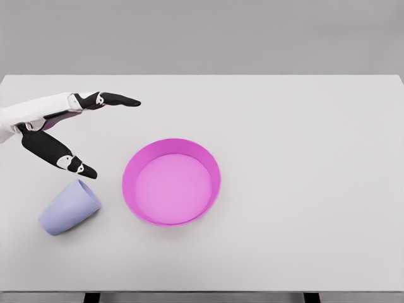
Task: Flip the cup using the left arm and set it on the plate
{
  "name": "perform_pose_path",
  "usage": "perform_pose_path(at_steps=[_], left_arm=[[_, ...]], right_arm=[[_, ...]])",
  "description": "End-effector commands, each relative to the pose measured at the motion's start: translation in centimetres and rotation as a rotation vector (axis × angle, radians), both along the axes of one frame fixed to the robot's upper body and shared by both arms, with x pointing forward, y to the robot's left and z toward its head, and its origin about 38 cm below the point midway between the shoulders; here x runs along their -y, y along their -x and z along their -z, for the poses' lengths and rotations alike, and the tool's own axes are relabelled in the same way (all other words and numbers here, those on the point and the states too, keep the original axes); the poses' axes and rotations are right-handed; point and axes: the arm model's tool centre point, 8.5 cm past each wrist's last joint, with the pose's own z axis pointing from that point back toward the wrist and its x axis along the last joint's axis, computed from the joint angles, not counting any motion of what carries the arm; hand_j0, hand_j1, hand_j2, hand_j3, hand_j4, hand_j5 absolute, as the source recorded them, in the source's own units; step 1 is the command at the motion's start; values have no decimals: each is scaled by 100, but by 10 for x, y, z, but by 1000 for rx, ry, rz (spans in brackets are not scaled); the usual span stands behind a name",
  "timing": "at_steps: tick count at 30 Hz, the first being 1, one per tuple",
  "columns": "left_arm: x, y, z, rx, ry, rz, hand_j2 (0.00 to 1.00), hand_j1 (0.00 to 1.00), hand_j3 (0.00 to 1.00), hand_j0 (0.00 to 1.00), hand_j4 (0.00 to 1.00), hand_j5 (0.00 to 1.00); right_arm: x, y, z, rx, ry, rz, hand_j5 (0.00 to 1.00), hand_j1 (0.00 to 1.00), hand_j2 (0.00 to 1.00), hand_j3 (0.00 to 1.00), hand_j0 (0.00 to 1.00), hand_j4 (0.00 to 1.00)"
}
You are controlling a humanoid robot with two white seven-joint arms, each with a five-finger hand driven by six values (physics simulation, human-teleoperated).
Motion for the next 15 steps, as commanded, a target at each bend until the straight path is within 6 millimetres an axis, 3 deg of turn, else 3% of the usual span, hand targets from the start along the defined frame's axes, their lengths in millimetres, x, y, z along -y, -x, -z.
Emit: perform_pose_path(at_steps=[1, 7, 15], left_arm=[[0, 0, -1, -5, 6, -2, 100, 100, 100, 100, 100, 100], [-2, 1, -1, -2, -3, -6, 100, 100, 100, 100, 100, 100], [-14, 7, 13, -45, -18, -34, 100, 100, 100, 100, 100, 100]], right_arm=[[0, 0, 0, -1, -1, 0, 100, 100, 100, 100, 100, 100], [0, 1, 0, -2, 1, 2, 100, 100, 100, 100, 100, 100], [0, 1, 0, -2, 1, 2, 100, 100, 100, 100, 100, 100]])
